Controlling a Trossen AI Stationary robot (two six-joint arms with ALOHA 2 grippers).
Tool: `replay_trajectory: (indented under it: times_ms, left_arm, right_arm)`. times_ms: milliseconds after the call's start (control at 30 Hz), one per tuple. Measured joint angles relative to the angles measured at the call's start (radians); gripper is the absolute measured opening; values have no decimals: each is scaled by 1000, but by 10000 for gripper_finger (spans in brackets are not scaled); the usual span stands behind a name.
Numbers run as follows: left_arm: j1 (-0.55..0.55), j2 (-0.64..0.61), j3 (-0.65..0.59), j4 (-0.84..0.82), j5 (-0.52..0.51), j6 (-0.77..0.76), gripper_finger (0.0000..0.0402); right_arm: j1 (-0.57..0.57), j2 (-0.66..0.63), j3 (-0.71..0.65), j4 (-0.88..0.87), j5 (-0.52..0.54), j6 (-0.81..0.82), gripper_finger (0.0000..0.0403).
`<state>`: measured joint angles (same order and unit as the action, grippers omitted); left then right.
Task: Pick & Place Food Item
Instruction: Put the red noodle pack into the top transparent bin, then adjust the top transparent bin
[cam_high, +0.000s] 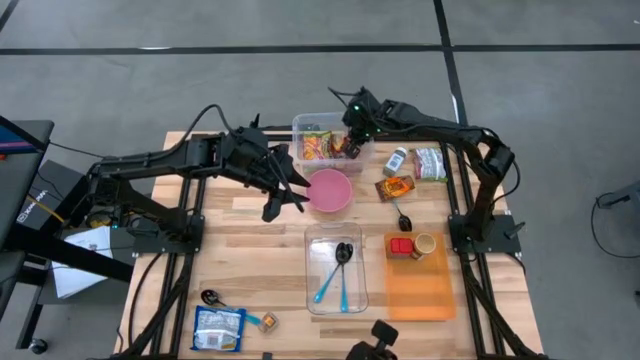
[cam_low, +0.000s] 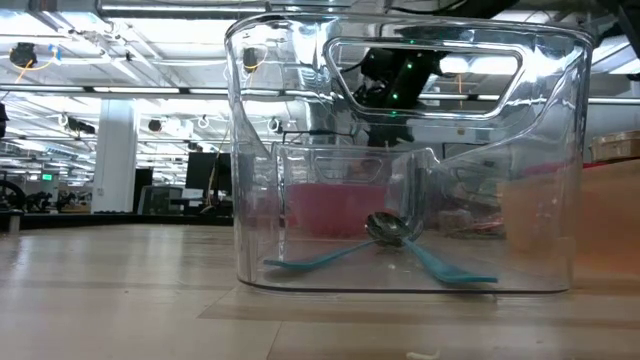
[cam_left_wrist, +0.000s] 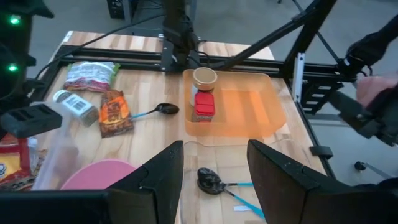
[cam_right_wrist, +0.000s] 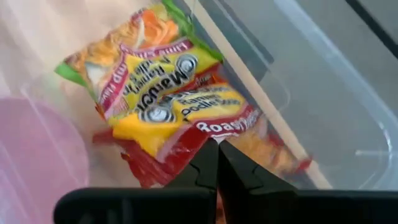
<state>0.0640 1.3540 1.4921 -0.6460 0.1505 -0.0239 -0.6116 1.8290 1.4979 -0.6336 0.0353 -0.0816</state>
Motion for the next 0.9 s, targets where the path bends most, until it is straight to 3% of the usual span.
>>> replay_trajectory:
  times_ms: [267, 467, 900]
  left_arm:
    - [-20, 0, 0, 0, -14, -1, 172]
    - [-20, 0, 0, 0, -19, -3, 172]
    - [-20, 0, 0, 44, -30, -2, 172]
  right_arm:
    - [29, 0, -50, -70, -21, -12, 1]
    - [29, -14, -51, -138, -150, 18, 15]
    - [-31, -218, -50, -96, -157, 83, 42]
